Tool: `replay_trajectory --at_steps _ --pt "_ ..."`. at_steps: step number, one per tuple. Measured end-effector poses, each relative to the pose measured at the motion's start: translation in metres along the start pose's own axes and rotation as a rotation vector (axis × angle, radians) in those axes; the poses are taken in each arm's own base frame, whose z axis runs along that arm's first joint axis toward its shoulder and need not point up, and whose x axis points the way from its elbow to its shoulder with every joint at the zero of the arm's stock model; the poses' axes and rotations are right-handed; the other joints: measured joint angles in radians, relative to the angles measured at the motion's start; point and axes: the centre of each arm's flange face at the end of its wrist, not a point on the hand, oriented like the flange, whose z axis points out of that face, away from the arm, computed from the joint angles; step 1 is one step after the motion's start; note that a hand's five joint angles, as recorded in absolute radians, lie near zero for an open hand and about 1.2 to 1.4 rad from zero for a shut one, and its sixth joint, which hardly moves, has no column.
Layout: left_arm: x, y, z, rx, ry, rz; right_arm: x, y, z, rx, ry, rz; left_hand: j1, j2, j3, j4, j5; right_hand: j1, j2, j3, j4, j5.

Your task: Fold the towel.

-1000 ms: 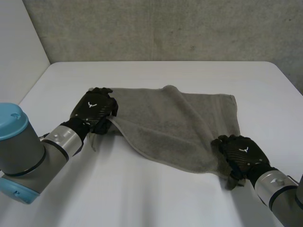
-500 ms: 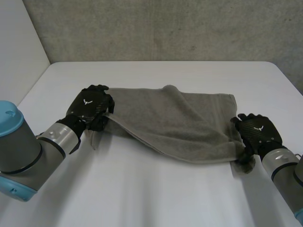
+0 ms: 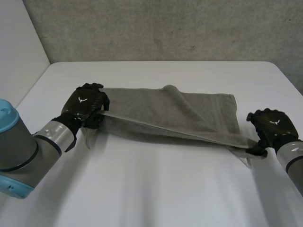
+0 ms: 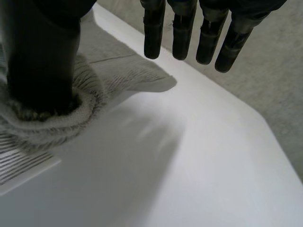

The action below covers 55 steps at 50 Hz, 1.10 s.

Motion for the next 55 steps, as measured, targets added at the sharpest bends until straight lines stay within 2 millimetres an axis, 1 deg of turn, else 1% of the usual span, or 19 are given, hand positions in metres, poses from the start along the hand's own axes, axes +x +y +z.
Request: replay_trajectory --at_steps 5,9,13,18,24,26,27,28,31,34,36,37,40,42,46,49,51,54,55 --pt "-0.001 0.000 0.000 0.001 -0.006 -0.004 -0.009 0.009 -0.007 -0.054 -0.063 0.020 0.000 0.000 0.000 0.000 0.000 0.049 0.050 0.000 0.000 0.042" --pt "-0.002 -0.001 0.001 0.003 -0.016 -0.015 -0.011 0.013 -0.011 -0.085 -0.084 0.038 0.000 0.000 0.000 0.000 0.000 0.228 0.228 0.000 0.000 0.204" --pt "-0.004 -0.002 0.001 0.006 -0.025 -0.026 -0.006 0.014 -0.010 -0.097 -0.074 0.049 0.000 0.000 0.000 0.000 0.000 0.266 0.259 0.000 0.000 0.244" --pt "-0.011 -0.004 0.002 0.009 -0.045 -0.035 0.007 0.015 -0.006 -0.100 -0.042 0.061 0.000 0.000 0.000 0.000 0.000 0.294 0.284 0.000 0.000 0.269" --pt "-0.016 -0.004 0.001 0.009 -0.060 -0.042 0.009 0.014 -0.004 -0.086 -0.066 0.073 0.000 0.000 0.000 0.000 0.000 0.595 0.586 0.000 0.000 0.558" --pt "-0.016 -0.004 0.000 0.008 -0.060 -0.043 0.009 0.012 -0.004 -0.074 -0.079 0.072 0.000 0.000 0.000 0.000 0.000 0.789 0.776 0.000 0.000 0.748" --pt "-0.016 -0.004 0.000 0.007 -0.060 -0.044 0.008 0.010 -0.004 -0.070 -0.082 0.071 0.000 0.000 0.000 0.000 0.000 0.833 0.822 0.000 0.000 0.797" --pt "-0.015 -0.004 -0.001 0.006 -0.059 -0.044 0.009 0.006 -0.005 -0.057 -0.086 0.068 0.000 0.000 0.000 0.000 0.000 0.888 0.884 0.000 0.000 0.862" --pt "-0.014 -0.005 -0.003 0.004 -0.057 -0.046 0.010 -0.009 -0.007 -0.013 -0.096 0.057 0.000 0.000 0.000 0.000 0.000 0.900 0.901 0.000 0.000 0.885" --pt "-0.011 -0.008 -0.008 0.002 -0.055 -0.047 0.012 -0.036 -0.013 0.054 -0.117 0.050 0.000 0.000 0.000 0.000 0.000 0.900 0.901 0.000 0.000 0.885" --pt "-0.010 -0.010 -0.012 0.003 -0.054 -0.046 0.013 -0.051 -0.019 0.088 -0.138 0.053 0.000 0.000 0.000 0.000 0.000 0.900 0.902 0.000 0.000 0.885" --pt "-0.010 -0.012 -0.013 0.004 -0.054 -0.046 0.013 -0.055 -0.020 0.097 -0.145 0.054 0.000 0.000 0.000 0.000 0.000 0.900 0.902 0.000 0.000 0.885" --pt "-0.008 -0.021 -0.019 0.019 -0.054 -0.039 0.013 -0.079 -0.031 0.140 -0.195 0.061 0.000 0.000 0.000 0.000 0.000 0.900 0.902 0.000 0.000 0.885" --pt "-0.008 -0.026 -0.022 0.029 -0.055 -0.034 0.014 -0.089 -0.037 0.155 -0.214 0.061 0.000 0.000 0.000 0.000 0.000 0.900 0.902 0.000 0.000 0.885" --pt "-0.010 -0.048 -0.032 0.079 -0.068 -0.011 0.017 -0.116 -0.053 0.203 -0.240 0.031 0.000 0.000 0.000 0.000 0.000 0.900 0.902 0.000 0.000 0.885" --pt "-0.015 -0.064 -0.039 0.120 -0.090 0.008 0.021 -0.131 -0.061 0.230 -0.232 -0.026 0.000 0.000 0.000 0.000 0.000 0.900 0.902 0.000 0.000 0.885" --pt "-0.019 -0.071 -0.042 0.140 -0.105 0.018 0.023 -0.136 -0.063 0.233 -0.223 -0.066 0.000 0.000 0.000 0.000 0.000 0.900 0.902 0.000 0.000 0.885" --pt "-0.024 -0.076 -0.045 0.155 -0.125 0.027 0.026 -0.137 -0.062 0.213 -0.208 -0.134 0.000 0.000 0.000 0.000 0.000 0.901 0.902 0.000 0.000 0.888" --pt "-0.026 -0.075 -0.046 0.155 -0.131 0.028 0.027 -0.134 -0.059 0.189 -0.199 -0.173 0.000 0.000 0.000 0.000 0.000 0.903 0.902 0.000 0.000 0.888"
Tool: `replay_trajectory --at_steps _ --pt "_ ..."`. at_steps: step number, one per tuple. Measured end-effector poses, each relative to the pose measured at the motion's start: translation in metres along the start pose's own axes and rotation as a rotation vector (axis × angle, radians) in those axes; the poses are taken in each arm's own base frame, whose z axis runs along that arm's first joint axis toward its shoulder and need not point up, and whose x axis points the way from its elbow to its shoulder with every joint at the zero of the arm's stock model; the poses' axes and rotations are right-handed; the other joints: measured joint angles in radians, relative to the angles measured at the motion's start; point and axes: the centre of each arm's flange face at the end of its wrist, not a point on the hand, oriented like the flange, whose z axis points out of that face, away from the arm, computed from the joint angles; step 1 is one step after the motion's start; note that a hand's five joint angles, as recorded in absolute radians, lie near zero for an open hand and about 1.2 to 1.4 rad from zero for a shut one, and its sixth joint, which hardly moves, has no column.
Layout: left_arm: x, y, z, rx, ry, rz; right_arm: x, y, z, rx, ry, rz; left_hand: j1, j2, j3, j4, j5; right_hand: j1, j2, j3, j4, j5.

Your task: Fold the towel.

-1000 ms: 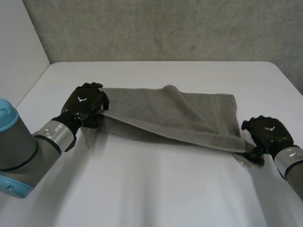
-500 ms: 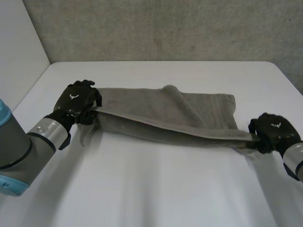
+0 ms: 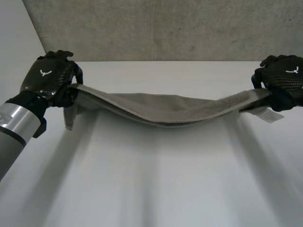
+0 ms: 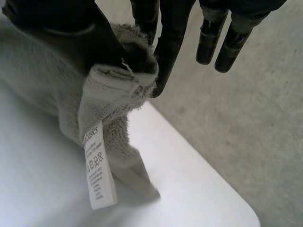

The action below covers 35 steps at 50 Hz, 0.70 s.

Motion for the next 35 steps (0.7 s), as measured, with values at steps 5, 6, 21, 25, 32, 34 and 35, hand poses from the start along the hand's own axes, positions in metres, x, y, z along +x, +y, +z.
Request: replay_trajectory --at_steps 5,6,21,25,32,34,35 --pt "-0.002 0.021 0.001 -0.057 -0.006 -0.009 -0.005 0.026 0.014 -0.133 -0.017 -0.114 0.000 0.000 0.000 0.000 0.000 0.000 0.000 0.000 0.000 0.000" --pt "-0.002 0.029 0.003 -0.082 -0.003 -0.010 -0.009 0.034 0.018 -0.167 -0.027 -0.130 0.000 0.000 0.000 0.000 0.000 0.000 0.000 0.000 0.000 0.000" --pt "0.008 0.111 0.010 -0.321 0.054 0.144 -0.033 0.098 0.058 -0.236 0.071 0.132 0.000 0.000 0.000 0.000 0.000 0.005 0.000 0.000 0.000 0.005" --pt "0.007 0.112 0.009 -0.329 0.037 0.164 -0.034 0.096 0.057 -0.204 0.089 0.223 -0.047 -0.078 0.000 0.000 -0.066 0.005 0.000 0.000 0.000 0.005" --pt "0.002 0.114 0.006 -0.356 -0.023 0.175 -0.038 0.093 0.051 -0.193 0.071 0.268 -0.484 -0.513 0.000 0.000 -0.526 0.005 0.000 0.000 0.000 0.009" --pt "0.000 0.116 0.005 -0.368 -0.042 0.177 -0.040 0.093 0.050 -0.195 0.066 0.268 -0.502 -0.526 0.000 0.000 -0.549 0.005 0.000 0.000 0.000 0.009" --pt "0.000 0.116 0.005 -0.372 -0.049 0.177 -0.040 0.093 0.050 -0.196 0.065 0.268 -0.506 -0.528 0.000 0.000 -0.554 0.005 0.000 0.000 0.000 0.009"
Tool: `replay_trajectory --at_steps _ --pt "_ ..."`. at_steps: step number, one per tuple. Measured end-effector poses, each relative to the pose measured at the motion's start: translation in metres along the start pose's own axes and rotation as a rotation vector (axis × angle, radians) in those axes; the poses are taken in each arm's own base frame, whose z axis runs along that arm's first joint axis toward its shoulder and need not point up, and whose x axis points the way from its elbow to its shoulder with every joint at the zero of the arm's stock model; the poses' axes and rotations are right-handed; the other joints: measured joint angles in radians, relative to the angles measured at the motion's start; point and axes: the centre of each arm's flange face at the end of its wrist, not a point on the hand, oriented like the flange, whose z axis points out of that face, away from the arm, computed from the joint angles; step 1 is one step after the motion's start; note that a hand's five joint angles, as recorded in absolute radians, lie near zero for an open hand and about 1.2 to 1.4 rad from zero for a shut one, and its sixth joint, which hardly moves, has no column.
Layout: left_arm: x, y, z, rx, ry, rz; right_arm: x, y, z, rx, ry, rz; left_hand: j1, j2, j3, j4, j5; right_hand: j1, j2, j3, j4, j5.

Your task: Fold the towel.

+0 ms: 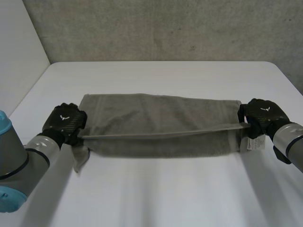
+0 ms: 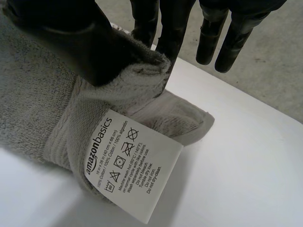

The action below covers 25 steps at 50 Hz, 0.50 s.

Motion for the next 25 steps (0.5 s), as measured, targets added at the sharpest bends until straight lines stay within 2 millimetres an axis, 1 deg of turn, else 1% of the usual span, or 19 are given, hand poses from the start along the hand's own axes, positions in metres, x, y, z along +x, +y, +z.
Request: replay_trajectory --at_steps 5,10,14,19,22,25 --pt "-0.003 0.004 -0.003 -0.030 -0.040 -0.003 0.001 -0.001 -0.003 0.002 0.003 -0.005 -0.011 -0.013 0.000 0.000 -0.014 0.000 0.000 0.000 0.000 0.000" --pt "-0.003 0.004 -0.006 -0.037 -0.057 -0.002 0.006 -0.012 -0.010 0.034 0.024 -0.016 -0.011 -0.013 0.000 0.000 -0.014 0.000 0.000 0.000 0.000 0.000" --pt "-0.001 -0.001 -0.011 -0.026 -0.053 0.002 0.008 -0.027 -0.021 0.079 0.040 -0.027 -0.011 -0.013 0.000 0.000 -0.014 0.004 0.005 0.000 0.000 0.000" --pt "0.007 -0.009 -0.020 0.002 -0.031 0.012 0.016 -0.054 -0.042 0.164 0.064 -0.044 -0.011 -0.013 0.000 0.000 -0.012 0.005 0.005 0.000 0.000 0.000" --pt "0.011 -0.012 -0.024 0.014 -0.021 0.017 0.020 -0.059 -0.049 0.180 0.062 -0.045 -0.003 -0.009 0.000 0.000 0.002 0.005 0.005 0.000 0.000 0.000" --pt "0.015 -0.013 -0.028 0.018 -0.008 0.020 0.020 -0.058 -0.056 0.174 0.039 -0.036 0.077 0.059 0.000 0.000 0.083 0.005 0.005 0.000 0.000 0.001"
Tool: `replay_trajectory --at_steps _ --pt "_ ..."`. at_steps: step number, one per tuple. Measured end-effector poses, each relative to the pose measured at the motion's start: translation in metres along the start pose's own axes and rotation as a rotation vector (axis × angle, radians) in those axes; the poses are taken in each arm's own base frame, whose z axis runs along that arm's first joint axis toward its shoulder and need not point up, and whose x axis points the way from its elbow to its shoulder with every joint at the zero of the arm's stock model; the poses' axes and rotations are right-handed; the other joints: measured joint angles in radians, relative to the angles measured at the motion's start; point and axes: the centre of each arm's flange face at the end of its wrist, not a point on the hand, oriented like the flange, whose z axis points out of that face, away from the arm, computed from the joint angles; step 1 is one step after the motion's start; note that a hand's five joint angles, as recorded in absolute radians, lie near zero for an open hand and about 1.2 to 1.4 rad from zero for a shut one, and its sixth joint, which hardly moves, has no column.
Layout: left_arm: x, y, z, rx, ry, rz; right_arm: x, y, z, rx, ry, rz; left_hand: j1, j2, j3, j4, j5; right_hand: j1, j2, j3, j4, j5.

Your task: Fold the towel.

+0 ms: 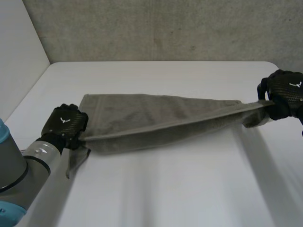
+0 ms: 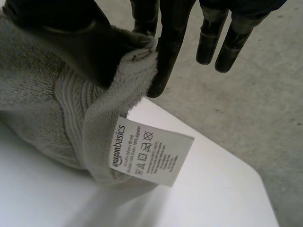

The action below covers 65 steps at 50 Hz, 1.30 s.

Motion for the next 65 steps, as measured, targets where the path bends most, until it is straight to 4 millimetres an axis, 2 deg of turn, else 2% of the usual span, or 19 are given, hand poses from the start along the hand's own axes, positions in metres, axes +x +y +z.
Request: replay_trajectory --at_steps 8,15,21,24,31,33,35,38,40,41,42,44,48,50,55,59,60,61,65 --pt "0.011 0.009 -0.005 -0.050 0.045 -0.004 -0.006 0.019 -0.003 -0.066 -0.052 0.021 0.415 0.450 0.000 0.000 0.432 0.000 0.000 0.000 0.000 0.001" --pt "0.012 0.012 -0.015 -0.120 0.075 -0.005 0.003 0.031 -0.001 -0.136 -0.052 -0.045 0.415 0.457 0.000 0.000 0.437 0.000 0.000 0.000 0.000 0.001" --pt "-0.008 -0.009 -0.013 -0.079 0.045 0.074 0.012 0.036 0.003 -0.227 -0.102 -0.154 0.415 0.463 0.000 0.000 0.437 0.001 0.000 0.000 0.000 0.001" --pt "-0.022 -0.022 0.001 -0.037 0.020 0.122 0.015 0.038 0.015 -0.256 -0.134 -0.187 0.415 0.466 0.000 0.000 0.437 0.001 0.000 0.000 0.000 0.001" --pt "-0.049 -0.049 0.061 0.056 -0.029 0.178 0.000 0.021 0.065 -0.203 -0.197 -0.268 0.415 0.468 0.000 0.000 0.446 0.001 0.000 0.000 0.000 0.005" --pt "-0.055 -0.066 0.082 0.110 -0.052 0.175 -0.003 0.005 0.084 -0.141 -0.171 -0.286 0.415 0.468 0.000 0.000 0.453 0.001 0.000 0.000 0.000 0.010" --pt "-0.061 -0.090 0.102 0.187 -0.085 0.160 0.000 -0.027 0.106 -0.011 -0.099 -0.275 0.415 0.468 0.000 0.000 0.456 0.001 0.000 0.000 0.000 0.010" --pt "-0.071 -0.125 0.111 0.295 -0.126 0.114 0.009 -0.067 0.116 0.151 -0.022 -0.226 0.416 0.469 0.000 0.000 0.456 0.001 0.000 0.000 0.000 0.010" --pt "-0.086 -0.175 0.105 0.448 -0.167 0.027 0.020 -0.114 0.113 0.342 0.041 -0.157 0.417 0.469 0.000 0.000 0.456 0.001 0.000 0.000 0.000 0.010" --pt "-0.089 -0.186 0.101 0.485 -0.173 0.003 0.023 -0.125 0.111 0.390 0.053 -0.138 0.417 0.469 0.000 0.000 0.456 0.001 0.000 0.000 0.000 0.010" --pt "-0.097 -0.213 0.091 0.572 -0.182 -0.053 0.028 -0.145 0.106 0.475 0.069 -0.105 0.418 0.469 0.000 0.000 0.456 0.003 0.000 0.000 0.000 0.010" --pt "-0.106 -0.242 0.075 0.671 -0.181 -0.123 0.033 -0.167 0.097 0.574 0.078 -0.067 0.418 0.469 0.000 0.000 0.456 0.004 0.000 0.000 0.000 0.010" --pt "-0.117 -0.275 0.049 0.798 -0.153 -0.224 0.035 -0.183 0.084 0.651 0.063 -0.021 0.418 0.470 0.000 0.000 0.463 0.004 0.000 0.000 0.000 0.010" --pt "-0.118 -0.275 0.047 0.804 -0.143 -0.238 0.034 -0.181 0.083 0.645 0.052 -0.014 0.418 0.470 0.000 0.000 0.464 0.004 0.000 0.000 0.000 0.010" --pt "-0.119 -0.240 0.058 0.709 -0.124 -0.243 0.022 -0.147 0.086 0.533 -0.009 -0.018 0.418 0.470 0.000 0.000 0.465 0.004 0.000 0.000 0.000 0.010" --pt "-0.115 -0.194 0.074 0.593 -0.116 -0.218 0.009 -0.113 0.090 0.430 -0.056 -0.051 0.418 0.470 0.000 0.000 0.465 0.004 0.000 0.000 0.000 0.010" --pt "-0.111 -0.175 0.080 0.551 -0.108 -0.205 0.003 -0.096 0.090 0.383 -0.078 -0.070 0.418 0.470 0.000 0.000 0.465 0.004 0.000 0.000 0.000 0.010" --pt "-0.110 -0.169 0.081 0.539 -0.105 -0.201 0.001 -0.091 0.090 0.367 -0.086 -0.077 0.418 0.470 0.000 0.000 0.465 0.004 0.000 0.000 0.000 0.010" --pt "-0.092 -0.117 0.089 0.441 -0.069 -0.159 -0.015 -0.049 0.087 0.253 -0.144 -0.120 0.418 0.470 0.000 0.000 0.465 0.004 0.000 0.000 0.000 0.010"
